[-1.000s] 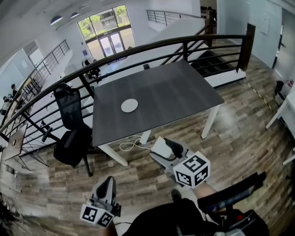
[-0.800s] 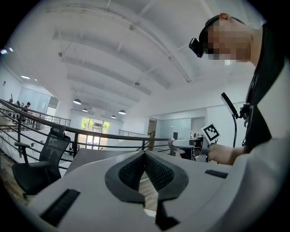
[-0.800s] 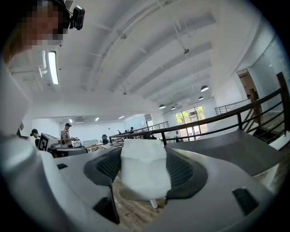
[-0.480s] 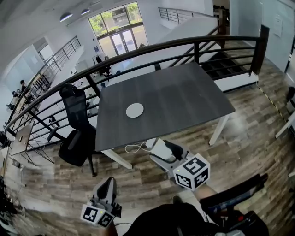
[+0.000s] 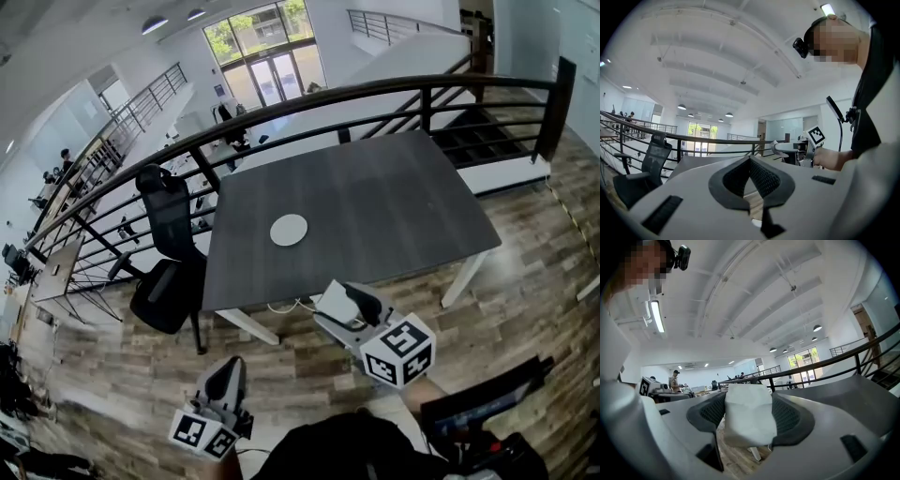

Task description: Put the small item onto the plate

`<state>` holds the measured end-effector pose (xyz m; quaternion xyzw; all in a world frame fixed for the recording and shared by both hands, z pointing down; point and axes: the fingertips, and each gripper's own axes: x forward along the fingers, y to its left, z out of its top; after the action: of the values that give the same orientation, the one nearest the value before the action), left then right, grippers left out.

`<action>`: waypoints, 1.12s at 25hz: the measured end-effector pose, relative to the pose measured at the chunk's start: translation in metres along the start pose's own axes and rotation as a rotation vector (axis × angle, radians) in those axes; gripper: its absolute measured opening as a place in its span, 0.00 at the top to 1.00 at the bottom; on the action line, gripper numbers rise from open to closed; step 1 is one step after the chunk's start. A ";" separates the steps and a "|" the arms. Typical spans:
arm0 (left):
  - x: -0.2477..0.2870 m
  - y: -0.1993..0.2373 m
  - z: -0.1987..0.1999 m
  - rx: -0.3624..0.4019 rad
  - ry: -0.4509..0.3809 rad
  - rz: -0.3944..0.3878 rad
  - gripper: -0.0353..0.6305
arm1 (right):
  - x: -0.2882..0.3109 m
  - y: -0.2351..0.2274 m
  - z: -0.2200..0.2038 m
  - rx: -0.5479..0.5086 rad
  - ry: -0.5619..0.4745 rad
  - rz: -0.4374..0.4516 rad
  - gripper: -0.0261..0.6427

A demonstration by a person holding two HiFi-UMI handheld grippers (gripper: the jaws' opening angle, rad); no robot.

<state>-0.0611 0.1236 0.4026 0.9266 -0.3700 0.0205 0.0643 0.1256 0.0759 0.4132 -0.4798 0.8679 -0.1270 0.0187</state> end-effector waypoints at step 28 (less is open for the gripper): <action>0.075 0.150 0.017 -0.072 -0.031 -0.116 0.94 | 0.133 -0.038 0.019 -0.004 0.031 -0.145 0.50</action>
<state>-0.1105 -0.0375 0.4078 0.9437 -0.3172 -0.0111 0.0931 0.0882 -0.0591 0.4160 -0.5396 0.8312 -0.1337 -0.0052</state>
